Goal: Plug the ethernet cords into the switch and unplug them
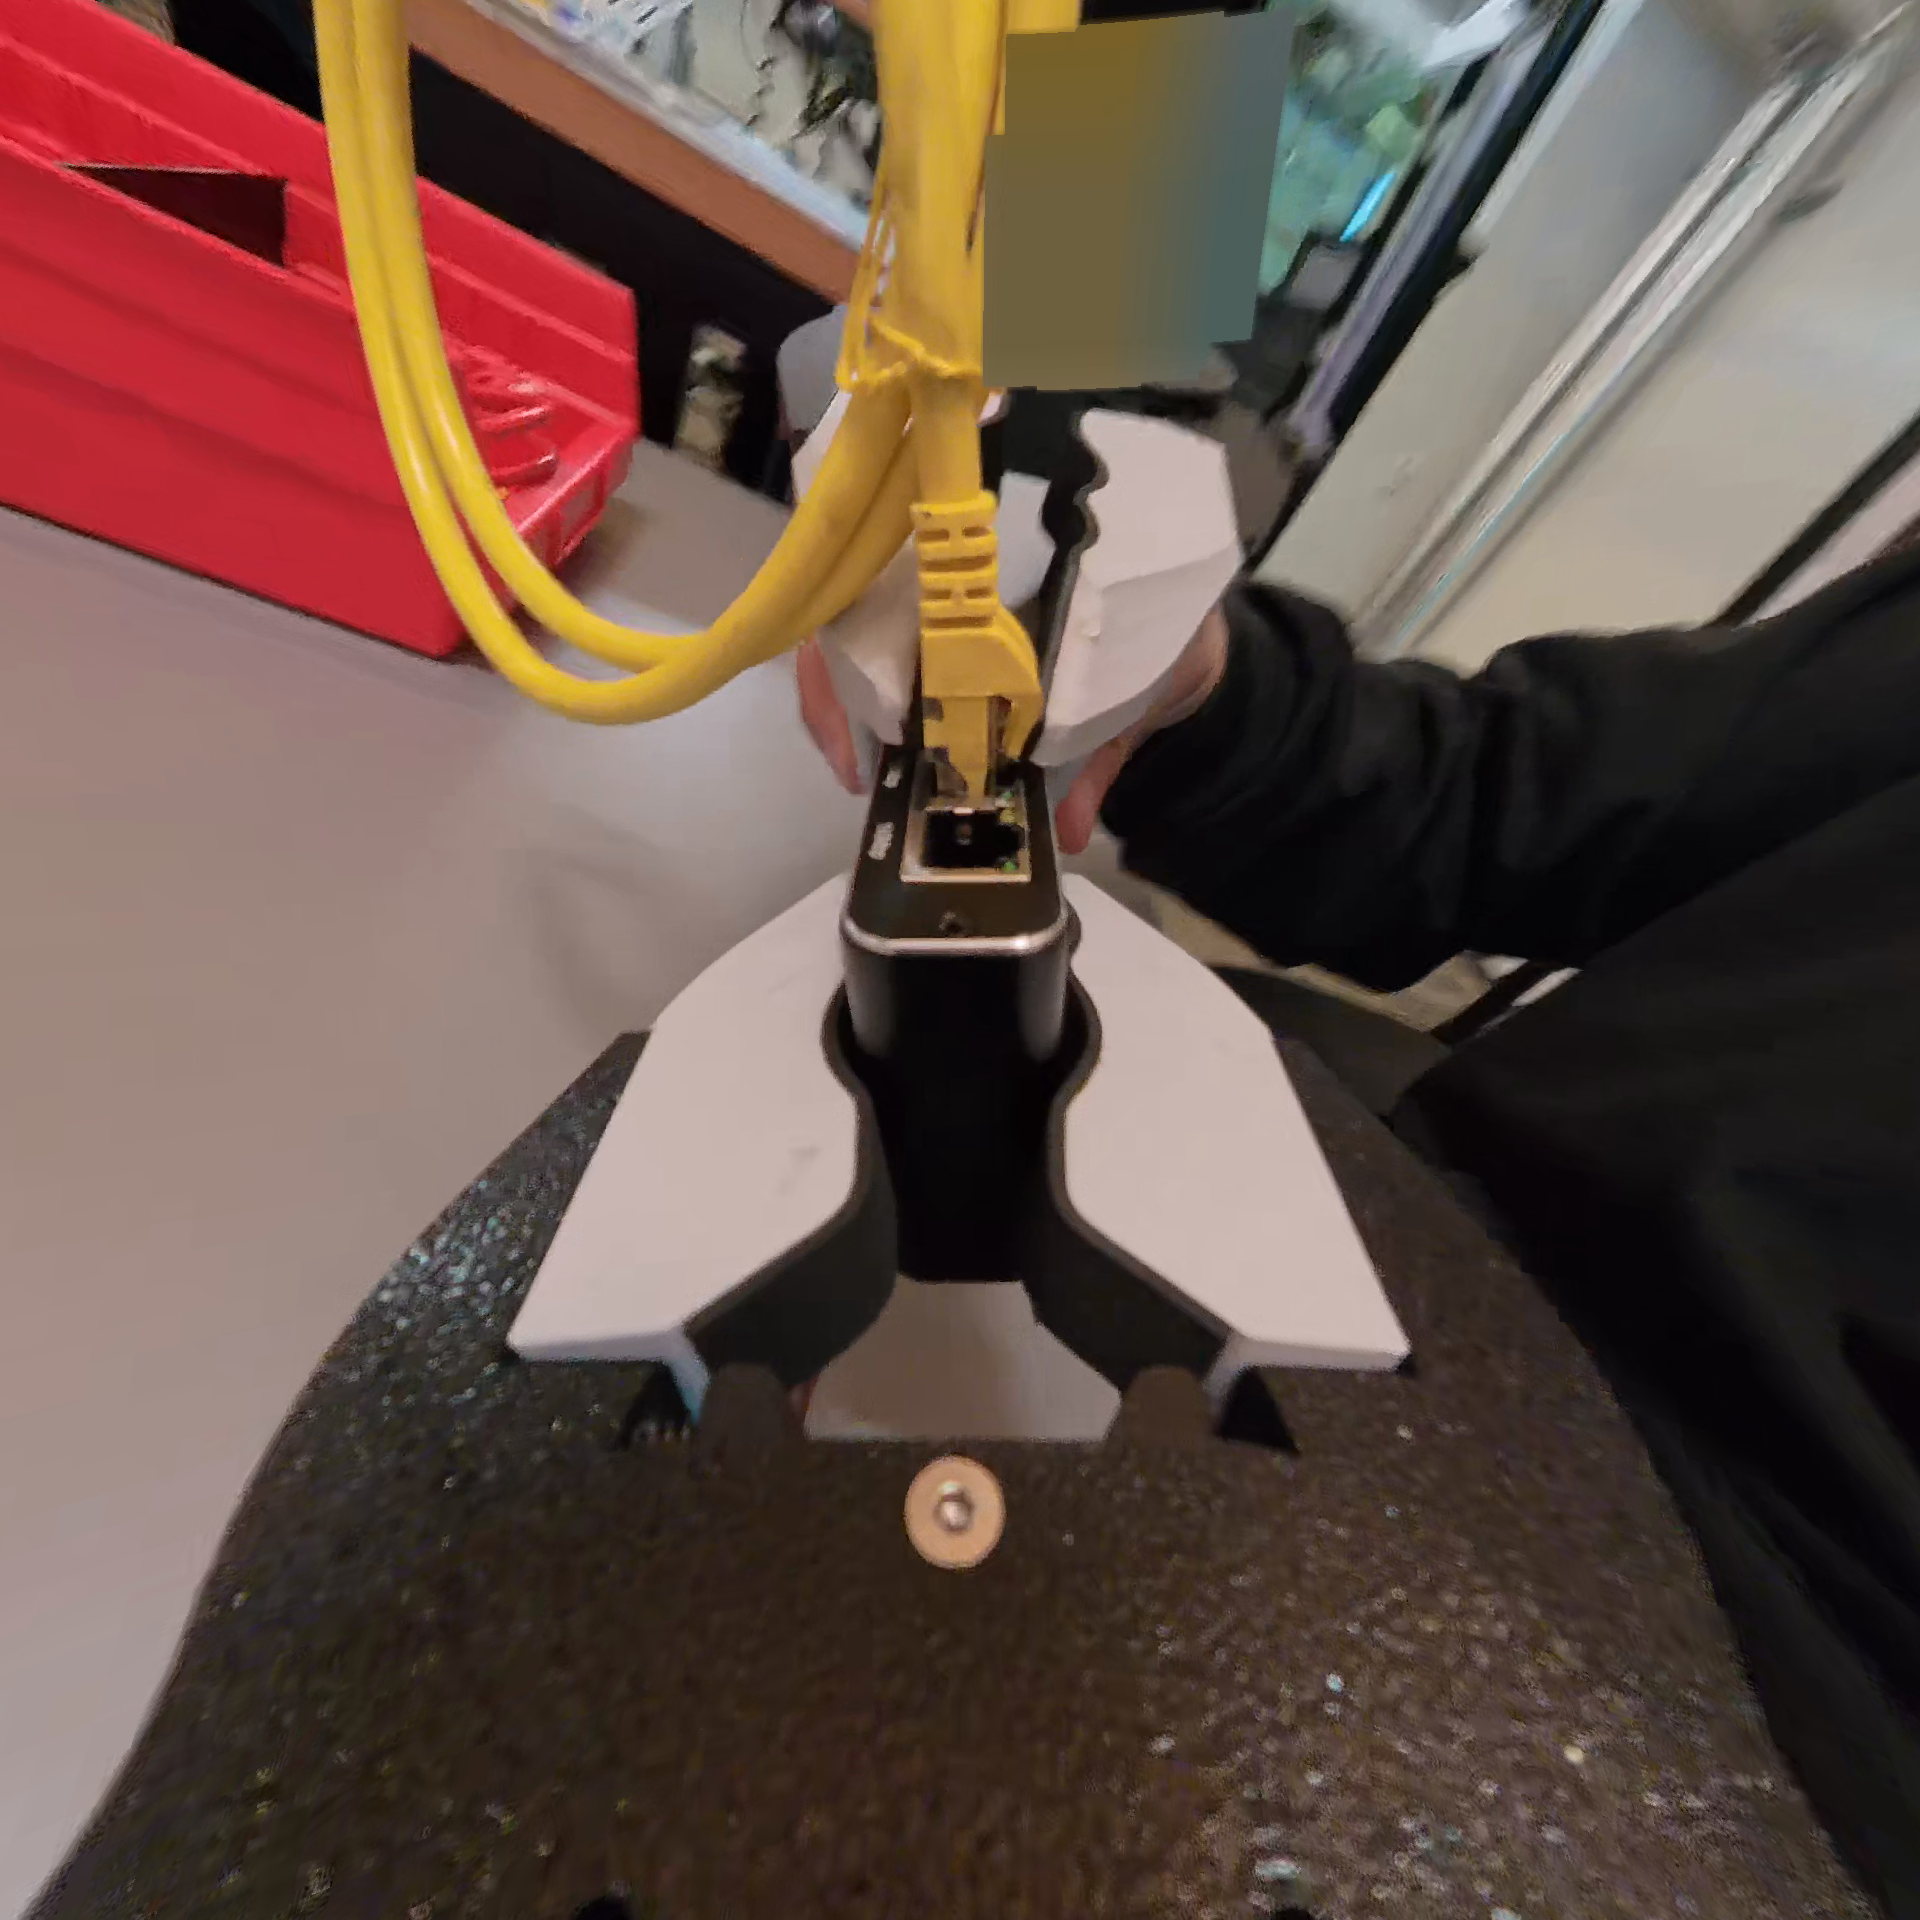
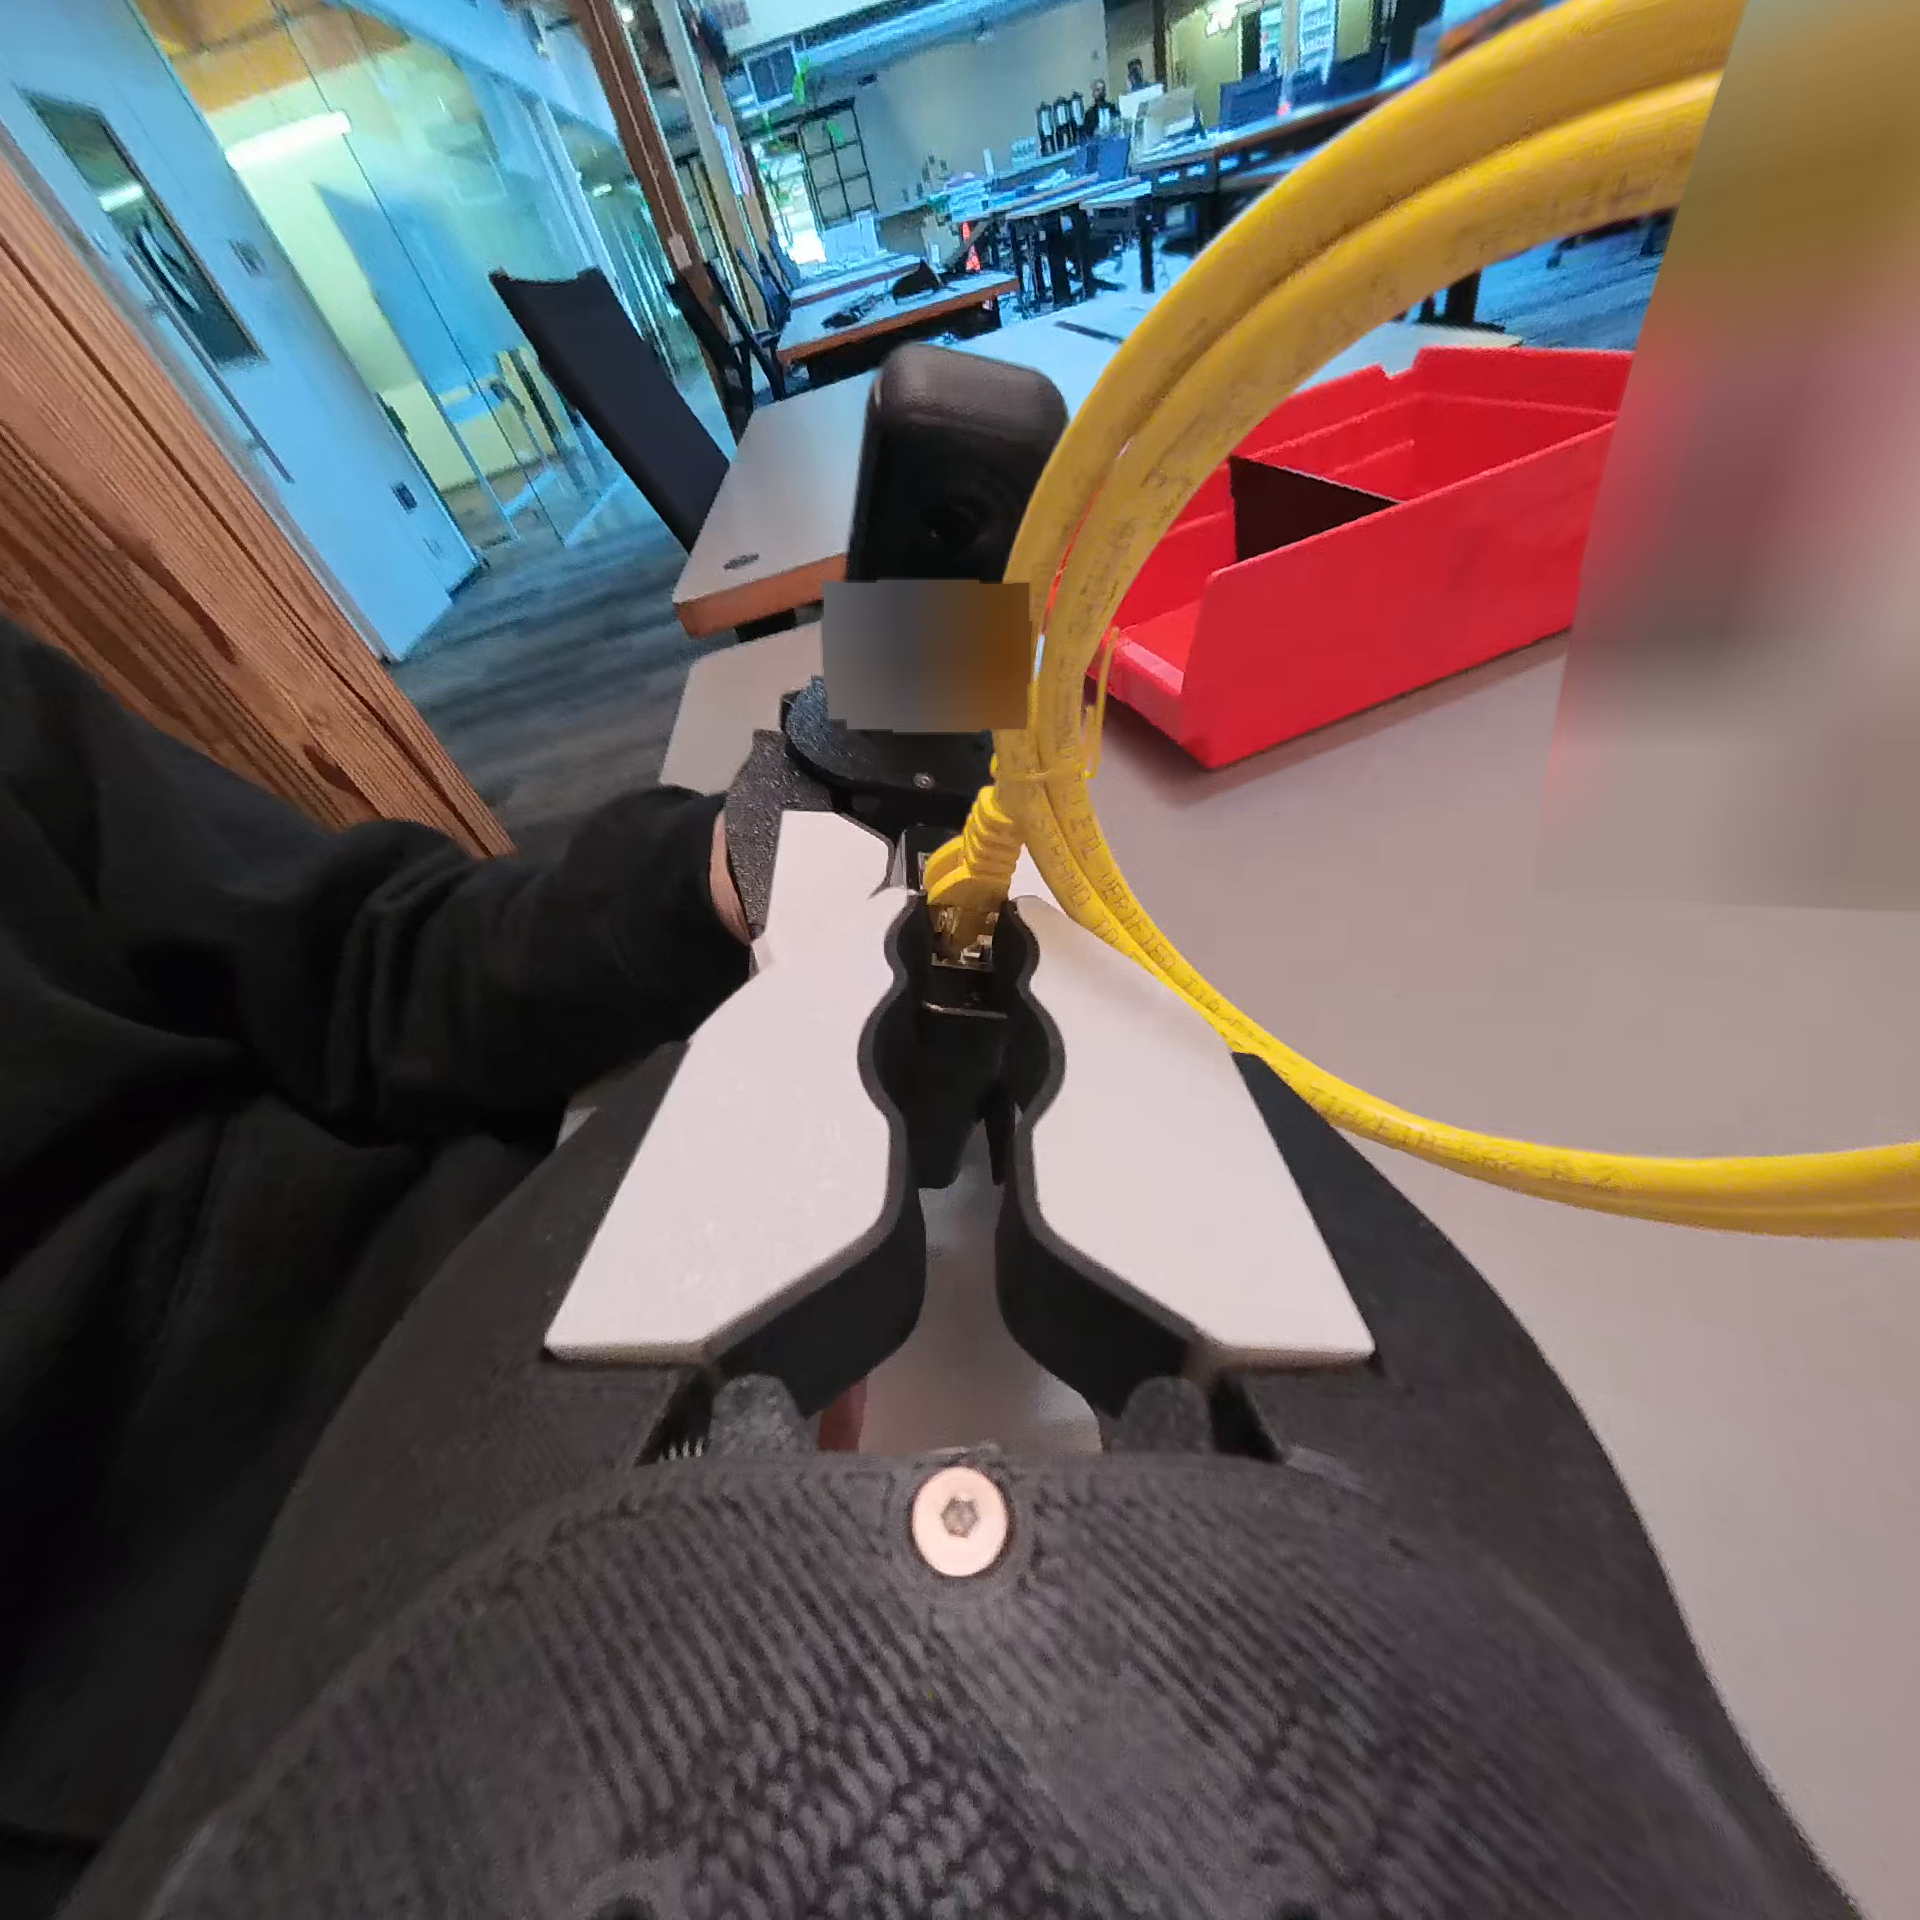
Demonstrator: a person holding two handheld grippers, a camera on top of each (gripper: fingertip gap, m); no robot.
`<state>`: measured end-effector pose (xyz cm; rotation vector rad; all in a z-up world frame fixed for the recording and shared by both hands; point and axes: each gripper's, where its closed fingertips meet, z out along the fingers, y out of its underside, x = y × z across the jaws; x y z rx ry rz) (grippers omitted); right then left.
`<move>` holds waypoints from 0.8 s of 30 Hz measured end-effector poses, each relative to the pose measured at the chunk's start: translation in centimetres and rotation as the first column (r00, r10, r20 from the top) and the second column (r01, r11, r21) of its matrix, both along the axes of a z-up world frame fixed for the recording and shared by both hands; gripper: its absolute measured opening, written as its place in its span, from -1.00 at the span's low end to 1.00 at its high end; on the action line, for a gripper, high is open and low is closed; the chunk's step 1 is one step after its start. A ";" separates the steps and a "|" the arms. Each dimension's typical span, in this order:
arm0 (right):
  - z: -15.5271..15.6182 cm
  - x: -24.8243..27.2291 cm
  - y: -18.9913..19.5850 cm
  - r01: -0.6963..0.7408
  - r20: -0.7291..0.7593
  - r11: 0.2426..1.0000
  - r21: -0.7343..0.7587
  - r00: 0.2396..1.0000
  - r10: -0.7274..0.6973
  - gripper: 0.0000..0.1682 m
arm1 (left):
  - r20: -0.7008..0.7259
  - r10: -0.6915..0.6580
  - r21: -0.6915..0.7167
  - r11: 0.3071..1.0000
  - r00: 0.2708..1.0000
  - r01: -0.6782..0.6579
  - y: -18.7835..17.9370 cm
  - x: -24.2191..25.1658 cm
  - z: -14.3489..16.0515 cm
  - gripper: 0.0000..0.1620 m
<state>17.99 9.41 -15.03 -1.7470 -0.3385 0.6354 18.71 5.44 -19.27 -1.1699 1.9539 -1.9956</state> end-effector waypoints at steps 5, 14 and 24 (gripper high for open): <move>0.2 -0.1 0.0 -0.004 0.034 1.000 -0.001 0.999 0.004 -0.84 | -0.011 -0.033 -0.085 0.996 0.999 0.032 -0.4 -0.3 0.4 -0.65; 0.1 0.1 -0.3 -0.004 0.047 1.000 0.002 0.999 0.004 -0.84 | -0.024 -0.042 -0.109 0.993 0.999 0.040 -0.8 -0.2 0.5 -0.65; 0.1 0.1 -0.3 -0.020 0.080 1.000 -0.020 0.997 0.022 -0.84 | -0.019 -0.040 -0.121 0.992 0.999 0.037 -0.9 -0.2 0.6 -0.65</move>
